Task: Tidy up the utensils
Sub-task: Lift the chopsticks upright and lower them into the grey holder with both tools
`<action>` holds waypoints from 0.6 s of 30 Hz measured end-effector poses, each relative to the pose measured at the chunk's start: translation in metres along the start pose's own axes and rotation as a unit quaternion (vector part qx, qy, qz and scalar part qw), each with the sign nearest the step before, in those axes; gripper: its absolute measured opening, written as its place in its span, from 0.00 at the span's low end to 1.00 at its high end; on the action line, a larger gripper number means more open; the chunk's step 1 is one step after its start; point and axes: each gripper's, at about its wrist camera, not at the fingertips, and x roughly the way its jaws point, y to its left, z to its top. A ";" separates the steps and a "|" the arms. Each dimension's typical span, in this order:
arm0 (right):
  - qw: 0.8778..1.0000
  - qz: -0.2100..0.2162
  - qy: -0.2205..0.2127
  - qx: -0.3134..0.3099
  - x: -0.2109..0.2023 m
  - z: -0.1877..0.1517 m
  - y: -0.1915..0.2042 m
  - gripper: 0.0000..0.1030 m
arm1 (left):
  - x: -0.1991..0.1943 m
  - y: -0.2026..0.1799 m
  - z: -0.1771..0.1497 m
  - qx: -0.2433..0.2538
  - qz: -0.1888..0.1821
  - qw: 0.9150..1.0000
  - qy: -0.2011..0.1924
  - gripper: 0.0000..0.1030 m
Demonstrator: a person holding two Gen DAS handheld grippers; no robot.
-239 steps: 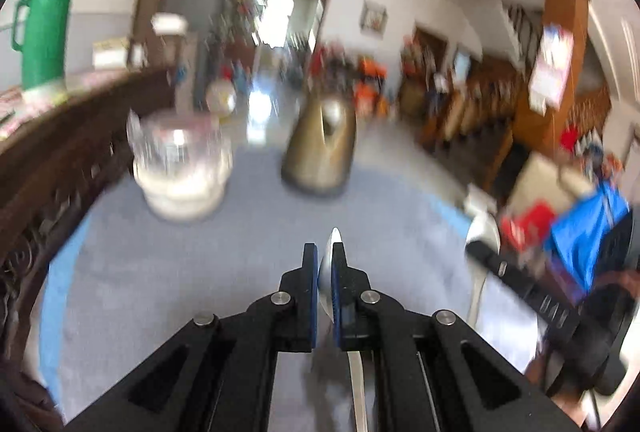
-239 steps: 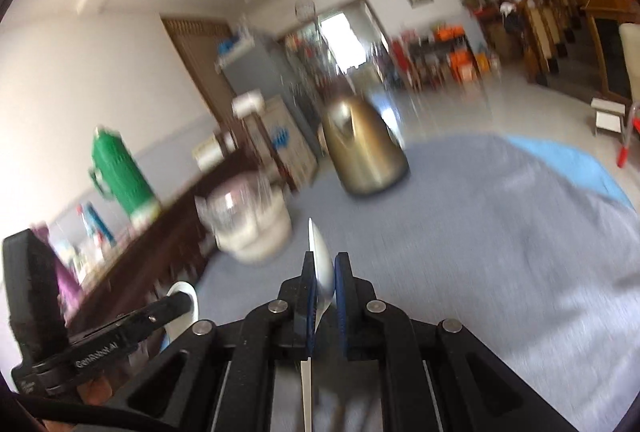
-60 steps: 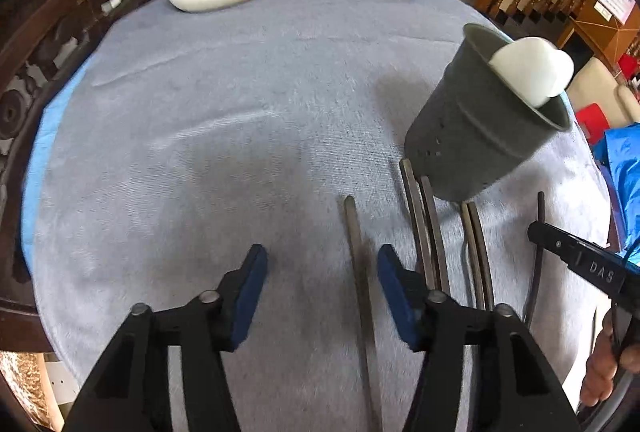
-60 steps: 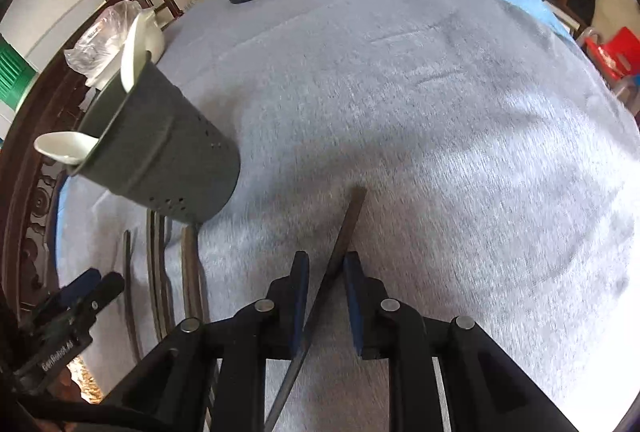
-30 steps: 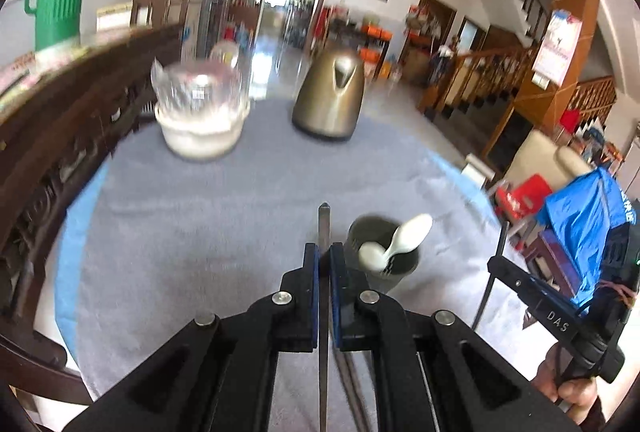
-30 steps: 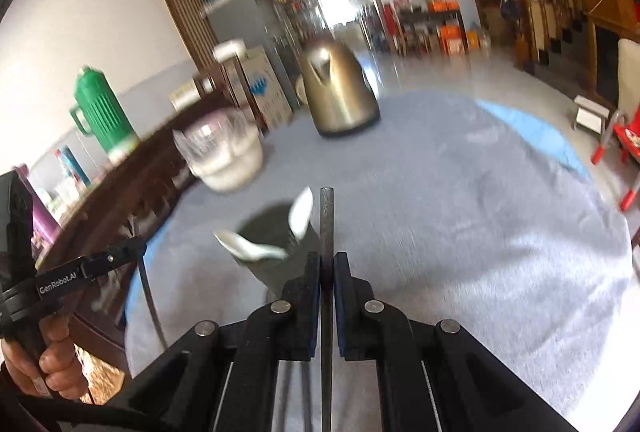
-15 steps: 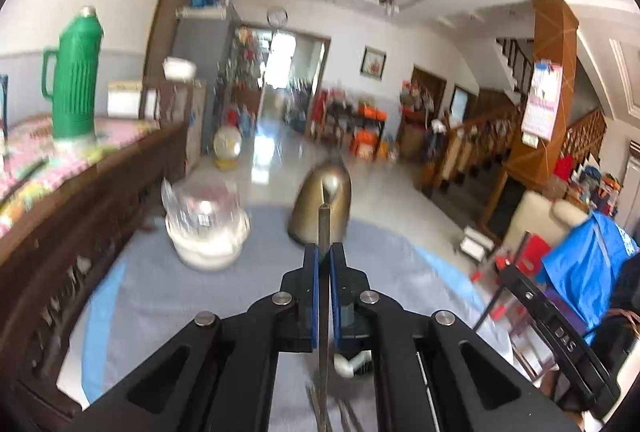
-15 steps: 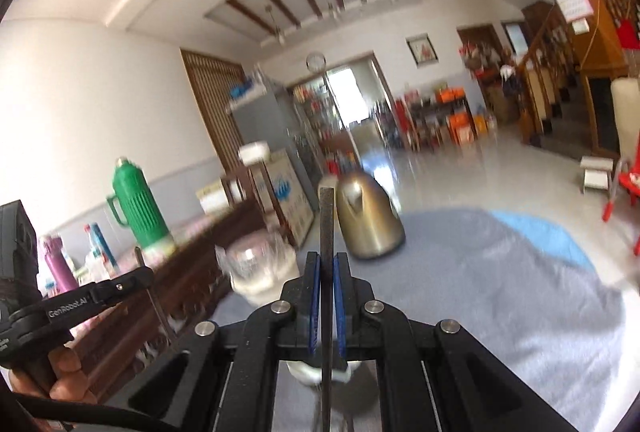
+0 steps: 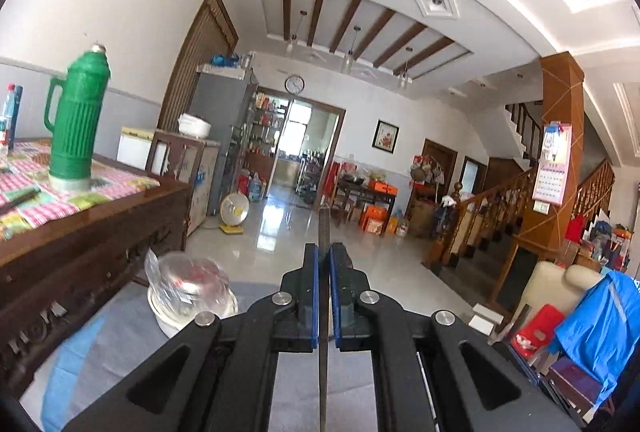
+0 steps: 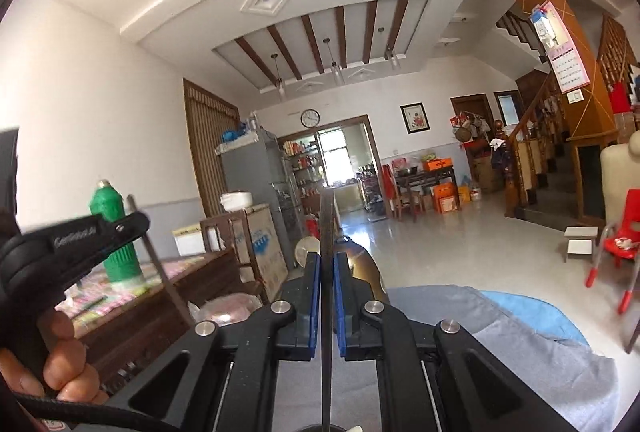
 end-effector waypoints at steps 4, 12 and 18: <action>1.000 -0.009 0.022 -0.014 0.016 -0.021 0.005 0.06 | 0.022 0.006 -0.031 -0.012 -0.010 0.999 0.043 0.05; 0.997 0.007 0.078 -0.018 0.025 -0.050 -0.001 0.07 | 0.028 0.012 -0.060 0.005 -0.008 0.994 0.111 0.05; 0.990 0.034 0.135 0.031 0.010 -0.052 -0.026 0.11 | -0.015 0.020 -0.055 0.023 -0.009 0.993 0.112 0.35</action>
